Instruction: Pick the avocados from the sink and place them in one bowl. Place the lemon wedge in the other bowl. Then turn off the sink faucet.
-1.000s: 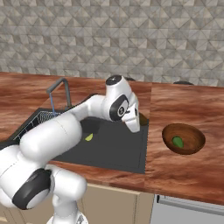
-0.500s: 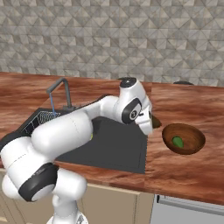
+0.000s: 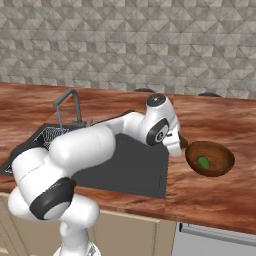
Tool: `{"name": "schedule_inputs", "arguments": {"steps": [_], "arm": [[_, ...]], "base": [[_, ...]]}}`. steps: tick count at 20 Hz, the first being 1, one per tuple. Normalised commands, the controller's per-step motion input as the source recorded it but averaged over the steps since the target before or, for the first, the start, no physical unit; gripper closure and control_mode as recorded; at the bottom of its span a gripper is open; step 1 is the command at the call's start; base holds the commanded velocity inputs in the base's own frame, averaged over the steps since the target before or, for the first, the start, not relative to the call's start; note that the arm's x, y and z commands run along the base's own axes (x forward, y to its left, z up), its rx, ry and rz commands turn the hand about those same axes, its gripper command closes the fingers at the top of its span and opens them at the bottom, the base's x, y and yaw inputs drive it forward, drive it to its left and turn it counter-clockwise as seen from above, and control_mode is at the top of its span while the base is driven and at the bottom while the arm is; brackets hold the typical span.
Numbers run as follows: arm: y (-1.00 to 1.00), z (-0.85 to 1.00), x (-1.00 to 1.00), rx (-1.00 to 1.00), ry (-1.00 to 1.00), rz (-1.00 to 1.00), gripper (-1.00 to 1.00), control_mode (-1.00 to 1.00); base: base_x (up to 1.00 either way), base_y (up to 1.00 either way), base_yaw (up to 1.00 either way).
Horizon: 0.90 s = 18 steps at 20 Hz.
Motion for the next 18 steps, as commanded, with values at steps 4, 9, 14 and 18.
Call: {"name": "schedule_inputs", "arguments": {"steps": [4, 9, 14, 18], "arm": [[-0.26, -0.25, 0.27, 0.04, -0.03, 0.13, 1.00, -1.00], [-0.40, -0.07, 0.13, 0.02, 0.00, 0.08, 1.00, -1.00], [-0.35, -0.01, 0.39, 0.00, 0.00, 0.00, 1.00, -1.00], [-0.25, -0.07, 0.50, 0.00, 0.01, 0.00, 1.00, -1.00]], "base": [[0.00, 0.00, 0.00], [0.00, 0.00, 0.00], [0.00, 0.00, 0.00], [0.00, 0.00, 0.00]]}}
